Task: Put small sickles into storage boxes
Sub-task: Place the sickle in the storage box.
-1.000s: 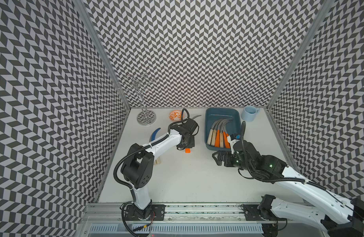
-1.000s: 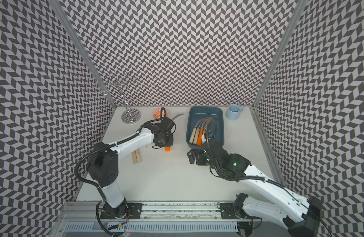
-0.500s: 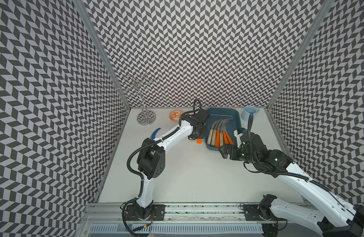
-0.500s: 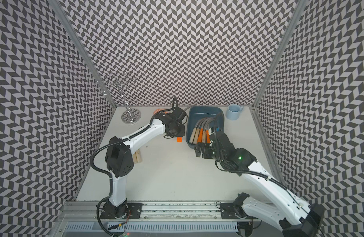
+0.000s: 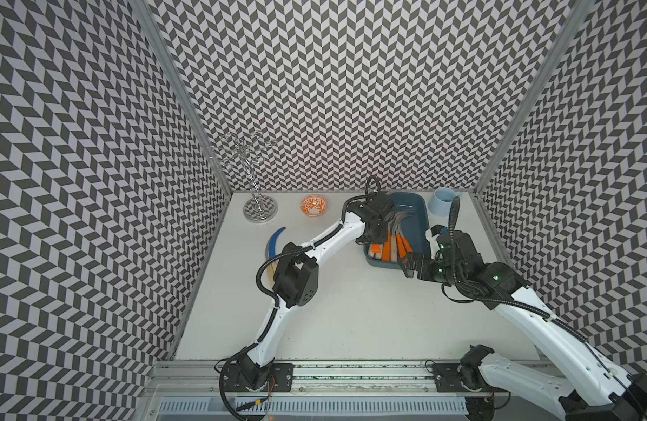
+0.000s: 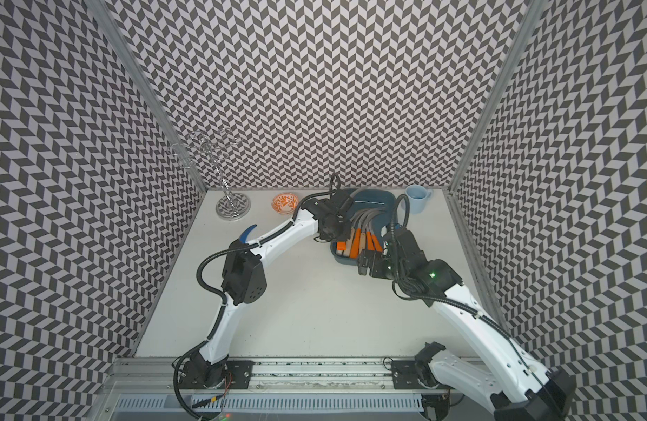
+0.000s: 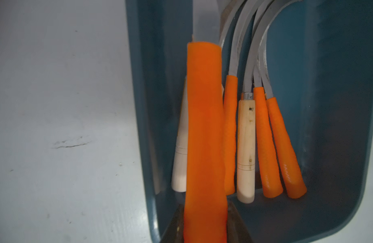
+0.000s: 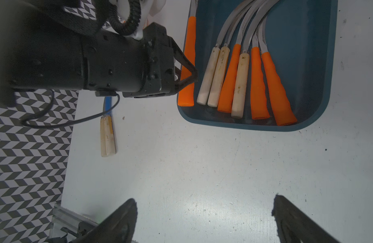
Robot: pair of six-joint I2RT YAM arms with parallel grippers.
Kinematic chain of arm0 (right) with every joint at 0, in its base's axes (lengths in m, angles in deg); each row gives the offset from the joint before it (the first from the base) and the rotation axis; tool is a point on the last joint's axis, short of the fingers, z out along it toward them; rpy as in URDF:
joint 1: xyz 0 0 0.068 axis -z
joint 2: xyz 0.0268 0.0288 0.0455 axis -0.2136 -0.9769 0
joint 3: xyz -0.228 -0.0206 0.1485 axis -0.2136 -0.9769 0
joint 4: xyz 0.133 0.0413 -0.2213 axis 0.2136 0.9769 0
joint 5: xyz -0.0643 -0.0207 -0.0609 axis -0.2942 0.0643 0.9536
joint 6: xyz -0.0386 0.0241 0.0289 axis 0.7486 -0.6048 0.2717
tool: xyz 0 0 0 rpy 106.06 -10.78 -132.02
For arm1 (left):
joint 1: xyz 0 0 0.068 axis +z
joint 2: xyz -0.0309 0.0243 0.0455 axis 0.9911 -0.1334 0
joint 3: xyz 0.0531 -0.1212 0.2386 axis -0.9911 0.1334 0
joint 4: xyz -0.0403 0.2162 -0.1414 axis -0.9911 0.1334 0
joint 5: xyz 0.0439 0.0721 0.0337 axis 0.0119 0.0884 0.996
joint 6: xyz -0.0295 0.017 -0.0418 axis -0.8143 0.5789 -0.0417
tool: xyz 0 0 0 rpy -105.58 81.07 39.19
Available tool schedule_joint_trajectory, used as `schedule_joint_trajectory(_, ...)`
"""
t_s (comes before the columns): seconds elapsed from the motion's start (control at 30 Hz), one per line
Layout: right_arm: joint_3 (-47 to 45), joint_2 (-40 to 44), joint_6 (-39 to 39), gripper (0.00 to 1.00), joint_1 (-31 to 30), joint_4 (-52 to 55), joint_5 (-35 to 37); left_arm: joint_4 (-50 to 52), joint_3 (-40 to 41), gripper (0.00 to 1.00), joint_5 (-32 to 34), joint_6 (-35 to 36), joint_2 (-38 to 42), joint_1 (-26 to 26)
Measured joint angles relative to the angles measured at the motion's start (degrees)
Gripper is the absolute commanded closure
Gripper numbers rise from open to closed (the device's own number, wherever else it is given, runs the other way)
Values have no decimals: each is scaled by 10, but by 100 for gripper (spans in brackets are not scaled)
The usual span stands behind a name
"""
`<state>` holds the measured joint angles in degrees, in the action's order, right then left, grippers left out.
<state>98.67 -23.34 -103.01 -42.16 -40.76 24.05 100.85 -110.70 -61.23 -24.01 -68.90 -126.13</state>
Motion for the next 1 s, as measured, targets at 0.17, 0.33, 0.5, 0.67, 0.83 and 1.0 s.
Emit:
schedule_joint_trajectory(0.17, 0, 0, 8, 0, 17, 8, -10, -7, -19, 100, -11, -5, -33, -12)
schedule_joint_trajectory(0.33, 0, 2, 12, 0, 26, 14, -17, -23, -20, 100, -16, -11, -56, -15)
schedule_joint_trajectory(0.5, -3, 10, 14, 0, 30, 14, -21, -37, -20, 91, -17, -11, -77, -15)
schedule_joint_trajectory(0.67, -9, 14, 18, 0, 31, 17, -25, -48, -22, 76, -20, -11, -80, -15)
schedule_joint_trajectory(0.83, -10, 14, 22, 0, 31, 18, -29, -52, -23, 61, -22, -10, -80, -15)
schedule_joint_trajectory(1.0, -10, 17, 29, 0, 31, 18, -29, -53, -23, 45, -22, -10, -77, -16)
